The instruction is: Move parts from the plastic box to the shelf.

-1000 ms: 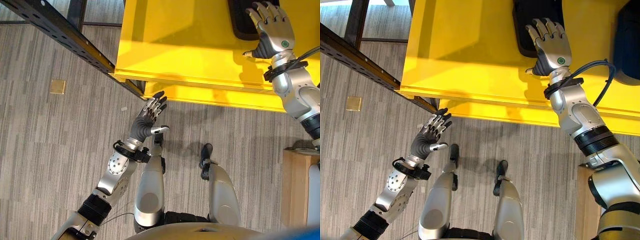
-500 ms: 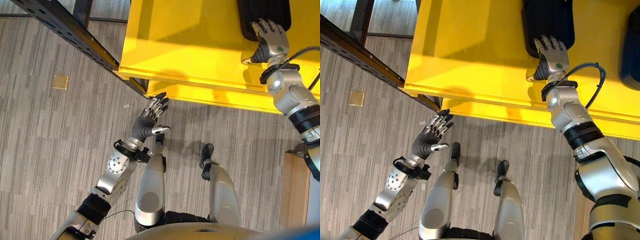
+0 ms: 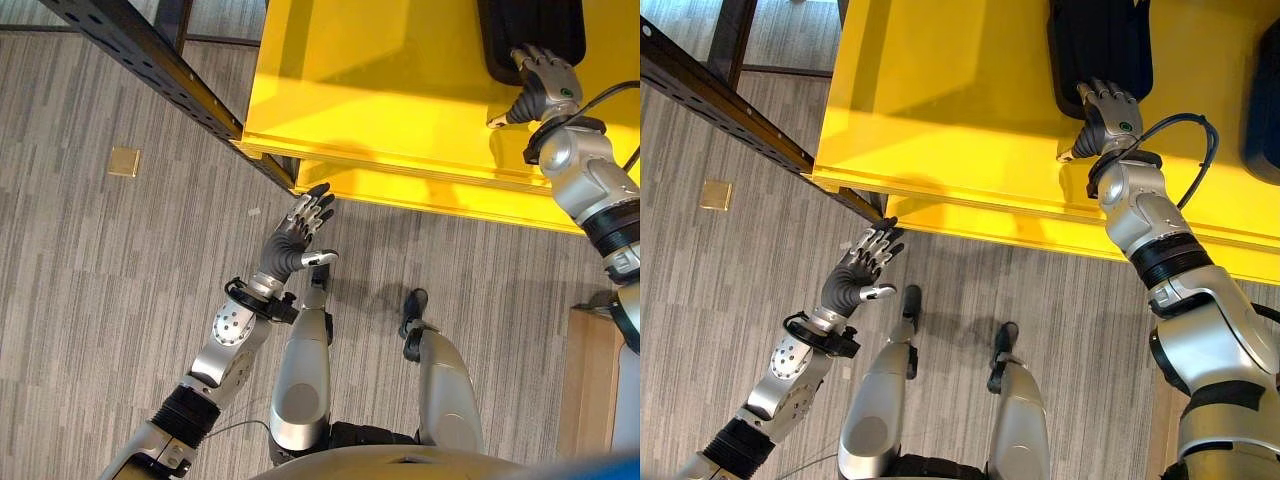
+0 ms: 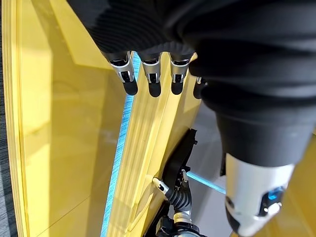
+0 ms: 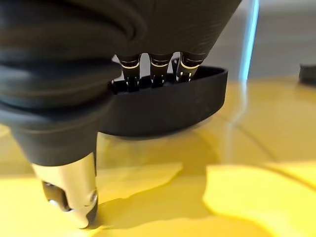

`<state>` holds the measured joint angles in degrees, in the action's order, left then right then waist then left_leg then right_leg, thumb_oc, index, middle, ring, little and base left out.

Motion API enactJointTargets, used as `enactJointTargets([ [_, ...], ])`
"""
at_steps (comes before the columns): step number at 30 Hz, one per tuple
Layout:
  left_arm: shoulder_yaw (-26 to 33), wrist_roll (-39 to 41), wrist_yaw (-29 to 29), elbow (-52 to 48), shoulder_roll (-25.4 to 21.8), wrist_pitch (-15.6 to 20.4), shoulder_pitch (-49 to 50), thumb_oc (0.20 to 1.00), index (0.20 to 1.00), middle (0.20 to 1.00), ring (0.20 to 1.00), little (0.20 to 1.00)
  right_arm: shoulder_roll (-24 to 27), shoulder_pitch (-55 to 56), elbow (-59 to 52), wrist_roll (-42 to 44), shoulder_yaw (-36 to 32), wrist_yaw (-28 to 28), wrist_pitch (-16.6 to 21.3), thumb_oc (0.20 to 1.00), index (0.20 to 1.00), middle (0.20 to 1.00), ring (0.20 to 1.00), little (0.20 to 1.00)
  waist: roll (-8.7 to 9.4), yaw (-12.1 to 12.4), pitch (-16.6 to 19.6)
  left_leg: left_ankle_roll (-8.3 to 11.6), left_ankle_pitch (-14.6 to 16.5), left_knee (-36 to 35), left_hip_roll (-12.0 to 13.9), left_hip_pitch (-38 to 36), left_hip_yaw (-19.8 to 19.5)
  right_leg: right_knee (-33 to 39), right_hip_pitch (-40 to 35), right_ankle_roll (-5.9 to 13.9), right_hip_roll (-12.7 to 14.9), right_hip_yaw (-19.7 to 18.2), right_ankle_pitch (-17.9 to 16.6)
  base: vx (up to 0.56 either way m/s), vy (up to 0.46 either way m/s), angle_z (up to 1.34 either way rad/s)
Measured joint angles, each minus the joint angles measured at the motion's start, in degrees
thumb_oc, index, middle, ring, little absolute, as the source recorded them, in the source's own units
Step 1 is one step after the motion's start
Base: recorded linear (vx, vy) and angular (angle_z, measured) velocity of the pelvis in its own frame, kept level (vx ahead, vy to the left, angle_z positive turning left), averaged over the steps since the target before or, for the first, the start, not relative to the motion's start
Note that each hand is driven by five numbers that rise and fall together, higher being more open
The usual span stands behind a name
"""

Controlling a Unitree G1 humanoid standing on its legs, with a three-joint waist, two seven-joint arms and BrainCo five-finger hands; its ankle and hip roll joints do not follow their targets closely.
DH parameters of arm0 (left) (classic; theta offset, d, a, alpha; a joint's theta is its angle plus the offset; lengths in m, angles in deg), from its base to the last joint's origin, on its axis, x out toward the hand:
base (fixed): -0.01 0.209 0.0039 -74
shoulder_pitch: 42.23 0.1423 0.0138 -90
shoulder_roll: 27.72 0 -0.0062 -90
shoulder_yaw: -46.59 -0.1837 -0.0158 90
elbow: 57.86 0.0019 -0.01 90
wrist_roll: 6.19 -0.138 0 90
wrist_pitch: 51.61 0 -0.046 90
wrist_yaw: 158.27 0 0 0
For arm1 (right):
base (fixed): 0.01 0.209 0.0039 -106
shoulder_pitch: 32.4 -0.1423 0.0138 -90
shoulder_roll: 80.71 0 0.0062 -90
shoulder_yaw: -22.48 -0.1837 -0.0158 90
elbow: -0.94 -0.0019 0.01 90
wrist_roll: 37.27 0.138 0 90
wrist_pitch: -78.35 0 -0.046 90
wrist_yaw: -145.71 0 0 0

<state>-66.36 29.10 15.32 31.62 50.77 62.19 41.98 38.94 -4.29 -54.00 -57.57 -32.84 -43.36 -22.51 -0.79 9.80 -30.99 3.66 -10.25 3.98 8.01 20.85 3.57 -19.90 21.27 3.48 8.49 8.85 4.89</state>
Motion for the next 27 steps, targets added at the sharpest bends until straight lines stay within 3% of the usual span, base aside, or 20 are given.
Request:
enactJointTargets([
  [12, 0.5, -0.1, 0.3, -1.1, -0.1, -0.9, 0.0, 1.0, 1.0, 1.0, 1.0, 1.0, -0.3, 6.0, -9.5, 3.8, -3.0, 1.5, -3.8, 1.0, 1.0, 1.0, 1.0, 1.0, 0.08, -1.0, 0.0, -0.31, 0.2, 0.1, 0.0, -0.7, 0.0, 0.1, -0.8, 0.0, -0.1, -0.1, 0.0, 0.0, 0.0, 0.0],
  [27, 0.4, -0.1, 0.5, -1.3, -0.1, -1.0, -1.5, 1.0, 1.0, 1.0, 1.0, 1.0, -2.3, 6.2, -5.9, 6.8, -6.2, -2.5, -6.5, 1.0, 1.0, 1.0, 1.0, 1.0, 0.17, -1.2, 0.0, -0.31, 0.2, 0.1, 0.1, -0.7, 0.0, 0.3, -0.8, 0.01, -0.2, -0.2, 0.0, 0.0, 0.0, 0.0],
])
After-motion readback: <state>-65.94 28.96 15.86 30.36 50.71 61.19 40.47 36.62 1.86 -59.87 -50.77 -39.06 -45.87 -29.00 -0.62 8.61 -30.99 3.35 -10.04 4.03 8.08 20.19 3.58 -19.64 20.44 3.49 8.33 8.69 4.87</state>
